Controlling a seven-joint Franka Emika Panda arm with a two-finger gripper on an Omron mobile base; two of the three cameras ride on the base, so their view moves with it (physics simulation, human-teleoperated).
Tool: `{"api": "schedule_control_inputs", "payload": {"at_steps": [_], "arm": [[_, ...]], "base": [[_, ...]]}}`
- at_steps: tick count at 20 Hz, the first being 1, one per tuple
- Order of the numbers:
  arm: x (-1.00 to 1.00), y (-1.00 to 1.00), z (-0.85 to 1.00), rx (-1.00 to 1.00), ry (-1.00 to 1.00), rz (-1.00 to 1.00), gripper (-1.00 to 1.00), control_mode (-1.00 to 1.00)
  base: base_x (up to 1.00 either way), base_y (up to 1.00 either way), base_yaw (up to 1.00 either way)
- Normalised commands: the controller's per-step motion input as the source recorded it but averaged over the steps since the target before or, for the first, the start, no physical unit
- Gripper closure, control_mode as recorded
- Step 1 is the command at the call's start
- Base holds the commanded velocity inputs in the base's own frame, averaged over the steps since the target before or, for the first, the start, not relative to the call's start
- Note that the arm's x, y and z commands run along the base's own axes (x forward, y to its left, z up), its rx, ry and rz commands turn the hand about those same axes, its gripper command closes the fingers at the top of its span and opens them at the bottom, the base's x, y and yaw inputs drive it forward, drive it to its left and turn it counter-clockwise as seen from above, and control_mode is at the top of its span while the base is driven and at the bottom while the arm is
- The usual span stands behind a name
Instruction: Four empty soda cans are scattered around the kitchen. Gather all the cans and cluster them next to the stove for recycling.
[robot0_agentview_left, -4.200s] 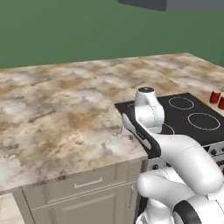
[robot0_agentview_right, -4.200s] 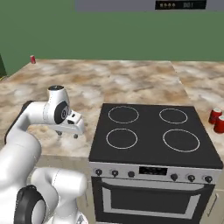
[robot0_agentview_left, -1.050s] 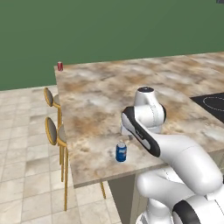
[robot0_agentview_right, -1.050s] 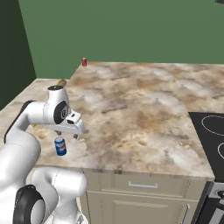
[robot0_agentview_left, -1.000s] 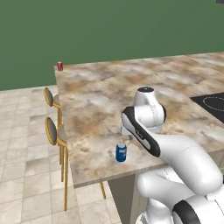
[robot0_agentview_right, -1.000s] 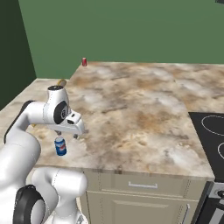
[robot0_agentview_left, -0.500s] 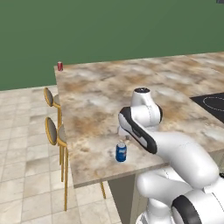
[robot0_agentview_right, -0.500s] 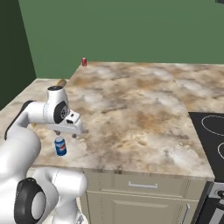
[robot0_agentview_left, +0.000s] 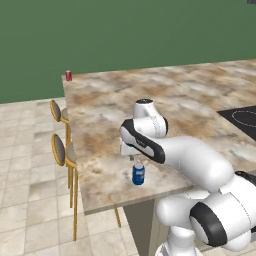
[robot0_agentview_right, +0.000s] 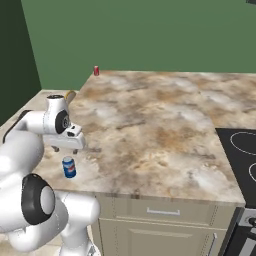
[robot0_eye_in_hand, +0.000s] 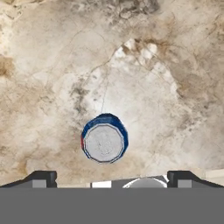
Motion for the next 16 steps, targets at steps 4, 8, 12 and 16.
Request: {"api": "schedule_control_inputs", "payload": {"at_steps": [4,8,12,16], "arm": [[0.04,0.07,-0.10,0.00,-0.04,0.00,-1.00,-1.00],[0.00,0.01,-0.26,0.00,-0.08,0.00,-1.00,-1.00],[-0.12,0.00,-0.26,0.00,-0.01,-0.04,-1.00,-1.00],[-0.06,0.00,-0.21,0.00,0.00,-0.04,-1.00,-1.00]], "base": [[0.00,0.00,0.00],[0.00,0.00,0.00],[0.00,0.00,0.00],[0.00,0.00,0.00]]}}
